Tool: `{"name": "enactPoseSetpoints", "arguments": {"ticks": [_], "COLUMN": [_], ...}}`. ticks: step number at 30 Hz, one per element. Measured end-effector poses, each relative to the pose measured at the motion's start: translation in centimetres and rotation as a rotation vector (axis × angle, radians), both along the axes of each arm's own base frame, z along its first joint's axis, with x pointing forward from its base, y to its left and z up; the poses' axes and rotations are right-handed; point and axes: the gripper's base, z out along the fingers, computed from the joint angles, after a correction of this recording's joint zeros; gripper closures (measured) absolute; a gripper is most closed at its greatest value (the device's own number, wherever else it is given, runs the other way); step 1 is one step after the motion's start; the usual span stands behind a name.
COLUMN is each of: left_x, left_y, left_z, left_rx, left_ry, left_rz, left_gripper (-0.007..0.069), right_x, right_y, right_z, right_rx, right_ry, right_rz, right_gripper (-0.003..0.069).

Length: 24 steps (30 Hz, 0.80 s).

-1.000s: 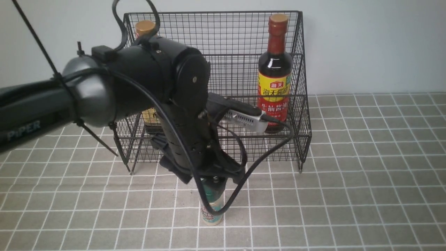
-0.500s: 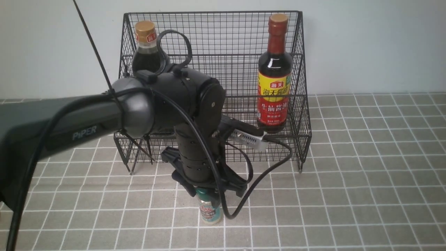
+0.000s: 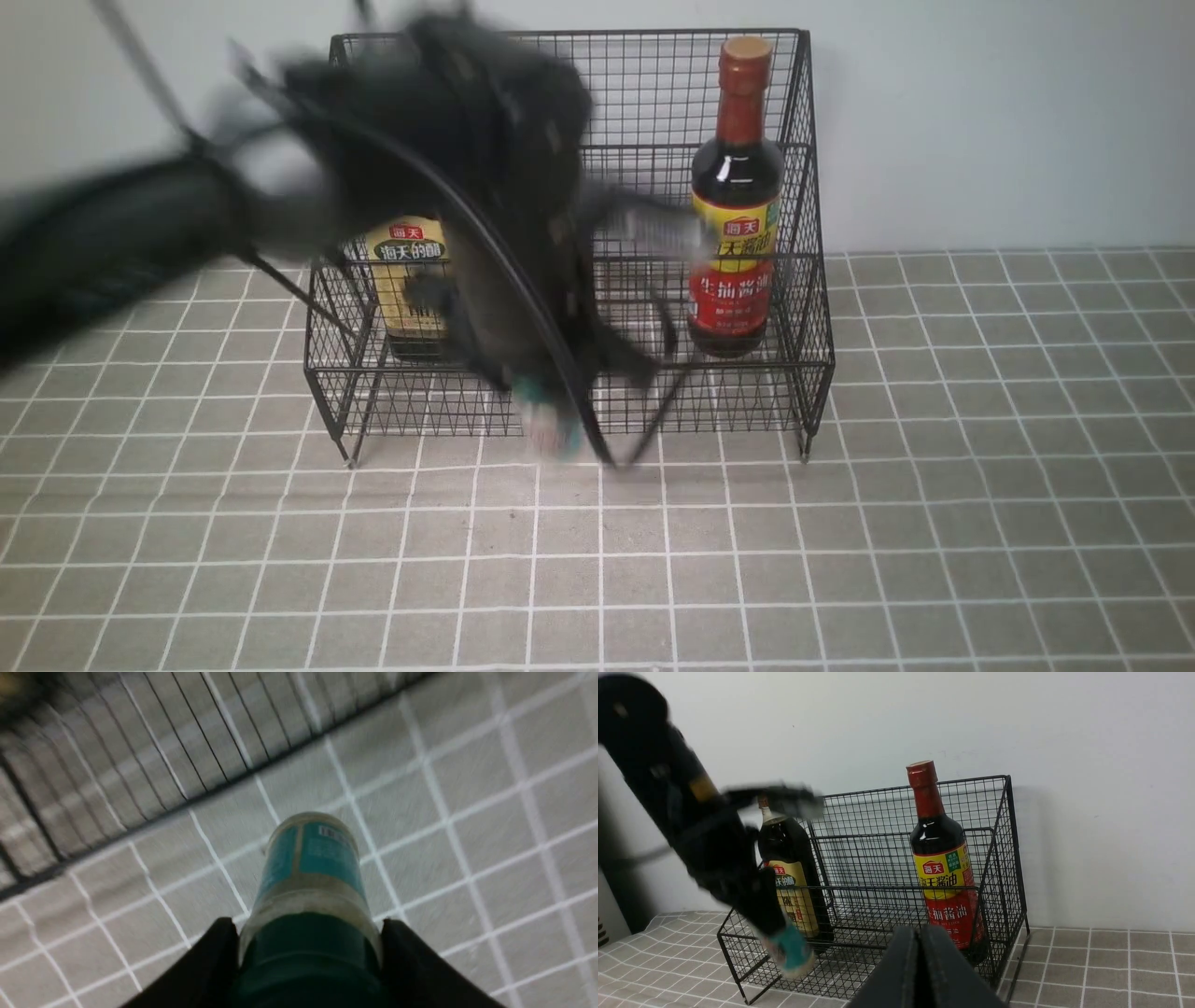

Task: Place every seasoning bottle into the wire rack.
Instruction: Use the left arm to put the condiment bottle back on the shelf

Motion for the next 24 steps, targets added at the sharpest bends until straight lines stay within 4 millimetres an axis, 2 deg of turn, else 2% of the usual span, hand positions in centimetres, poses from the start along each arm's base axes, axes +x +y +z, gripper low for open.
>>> {"name": "enactPoseSetpoints", "arguments": {"ticks": [3, 5, 6, 7, 10, 13, 14, 16, 19, 24], "left_x": [0.8, 1.2, 2.0, 2.1, 3.5, 4.4, 5.2, 5.7, 6.9, 7.6], "left_y": [2.9, 3.9, 5.6, 5.8, 8.0, 8.9, 9.2, 9.3, 9.1, 8.9], "left_z": [4.0, 4.5, 4.7, 4.7, 3.8, 2.8, 1.8, 0.9, -1.6, -3.4], "left_rx": [-0.076, -0.086, -0.089, -0.089, -0.067, -0.052, -0.036, -0.022, 0.014, 0.042], "left_ry": [-0.087, -0.101, -0.107, -0.108, -0.087, -0.063, -0.041, -0.022, 0.029, 0.064], "left_rz": [0.118, 0.153, 0.209, 0.214, 0.287, 0.321, 0.336, 0.341, 0.344, 0.341], "left_gripper": [0.0284, 0.0284, 0.0284, 0.0284, 0.0284, 0.0284, 0.0284, 0.0284, 0.0284, 0.0284], "right_x": [0.0, 0.0, 0.0, 0.0, 0.0, 0.0, 0.0, 0.0, 0.0, 0.0], "right_y": [0.0, 0.0, 0.0, 0.0, 0.0, 0.0, 0.0, 0.0, 0.0, 0.0], "right_z": [0.0, 0.0, 0.0, 0.0, 0.0, 0.0, 0.0, 0.0, 0.0, 0.0], "right_rx": [0.000, 0.000, 0.000, 0.000, -0.001, -0.001, -0.001, -0.001, -0.001, -0.001], "right_ry": [0.000, 0.000, 0.000, 0.001, 0.001, 0.001, 0.001, 0.001, 0.001, 0.001], "right_rz": [0.000, 0.000, 0.000, 0.000, 0.000, 0.000, 0.000, 0.000, 0.000, 0.000], "right_gripper": [0.0671, 0.0671, 0.0671, 0.0671, 0.0671, 0.0671, 0.0671, 0.0671, 0.0671, 0.0671]}}
